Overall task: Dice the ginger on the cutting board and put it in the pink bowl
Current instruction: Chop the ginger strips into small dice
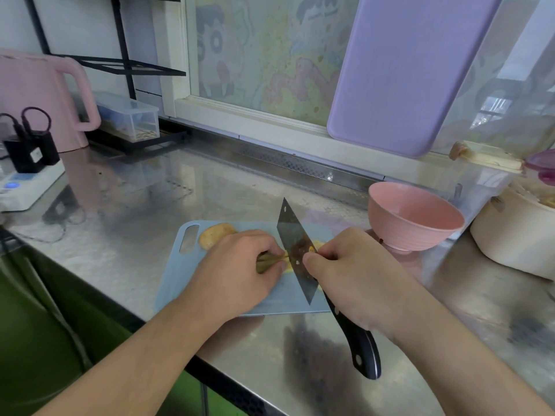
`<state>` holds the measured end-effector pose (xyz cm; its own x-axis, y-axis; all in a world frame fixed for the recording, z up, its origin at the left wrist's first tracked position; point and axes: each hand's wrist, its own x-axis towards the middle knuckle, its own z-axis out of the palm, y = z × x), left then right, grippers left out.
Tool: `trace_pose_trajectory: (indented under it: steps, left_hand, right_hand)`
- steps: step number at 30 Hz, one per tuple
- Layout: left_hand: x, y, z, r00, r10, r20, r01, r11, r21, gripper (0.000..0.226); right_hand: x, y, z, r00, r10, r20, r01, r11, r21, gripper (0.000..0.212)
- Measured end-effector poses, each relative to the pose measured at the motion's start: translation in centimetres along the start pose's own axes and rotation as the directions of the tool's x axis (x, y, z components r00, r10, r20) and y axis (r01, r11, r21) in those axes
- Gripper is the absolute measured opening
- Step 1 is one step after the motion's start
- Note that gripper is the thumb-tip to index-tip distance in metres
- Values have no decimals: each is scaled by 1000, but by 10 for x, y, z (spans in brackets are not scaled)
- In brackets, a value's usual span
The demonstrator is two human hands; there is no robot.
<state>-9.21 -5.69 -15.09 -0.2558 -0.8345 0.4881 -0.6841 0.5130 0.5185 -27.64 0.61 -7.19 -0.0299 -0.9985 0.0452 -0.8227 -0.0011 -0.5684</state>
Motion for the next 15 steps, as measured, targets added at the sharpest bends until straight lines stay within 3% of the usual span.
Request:
trace_pose_trajectory:
  steps: [15]
  left_hand:
    - [-2, 2, -4, 1000, 3, -20, -3, 1000, -7, 9]
  right_hand:
    - [2, 4, -5, 990, -105, -96, 113, 990, 85, 52]
